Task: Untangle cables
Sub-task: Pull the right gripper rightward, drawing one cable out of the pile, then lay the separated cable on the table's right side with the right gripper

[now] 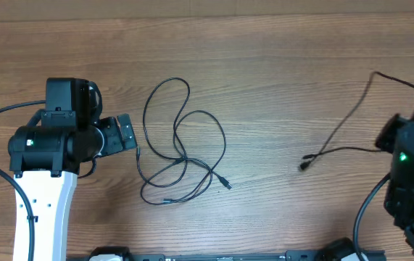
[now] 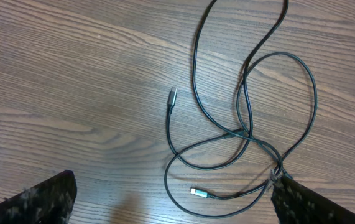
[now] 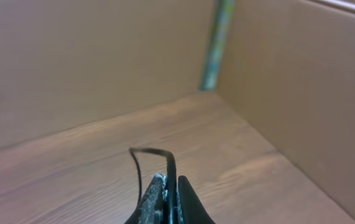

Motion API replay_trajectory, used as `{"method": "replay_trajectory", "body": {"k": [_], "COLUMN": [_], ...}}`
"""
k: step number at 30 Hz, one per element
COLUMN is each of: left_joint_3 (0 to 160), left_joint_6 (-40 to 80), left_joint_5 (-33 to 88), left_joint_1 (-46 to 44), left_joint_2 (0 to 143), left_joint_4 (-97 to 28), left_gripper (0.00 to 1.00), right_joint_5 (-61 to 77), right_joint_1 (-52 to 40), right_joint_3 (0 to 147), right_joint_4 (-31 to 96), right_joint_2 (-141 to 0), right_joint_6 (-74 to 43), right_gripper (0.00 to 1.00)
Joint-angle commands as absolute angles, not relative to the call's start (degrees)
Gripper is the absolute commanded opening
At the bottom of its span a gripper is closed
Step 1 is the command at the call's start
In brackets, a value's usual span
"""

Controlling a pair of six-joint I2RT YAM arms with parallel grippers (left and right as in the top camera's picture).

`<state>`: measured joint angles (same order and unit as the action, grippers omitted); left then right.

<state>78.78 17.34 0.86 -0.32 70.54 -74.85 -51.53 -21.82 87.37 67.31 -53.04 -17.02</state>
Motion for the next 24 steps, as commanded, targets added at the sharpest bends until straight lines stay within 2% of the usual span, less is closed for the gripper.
{"method": "replay_trajectory", "body": {"k": [1,13,21,24], "left_joint_3": [78.9,78.9,78.9,78.9], "left_joint_6": [16.3,16.3,16.3,16.3], "left_joint_5": [1.1,1.1,1.1,1.1], "left_joint_1": [0.0,0.0,0.0,0.0], "left_joint_2": [70.8,70.8,70.8,70.8], "left_joint_4": [-74.8,-74.8,-74.8,-74.8], "left_gripper": [1.0,1.0,1.0,1.0], "right_joint_5": [-53.5,-53.5,-49.8,-49.8], "right_joint_1": [-16.3,3.3,13.0,17.5], "right_joint_3": [88.5,86.5,81.7,80.5], "right_joint_4": [67.3,65.8,61.8,61.4], "right_joint_2": [-52.7,-53.5,-58.0,-61.1], "right_joint_6": [-18.3,-24.3,-24.6,-29.3], "right_gripper": [0.04,0.04,0.04,0.04]}}
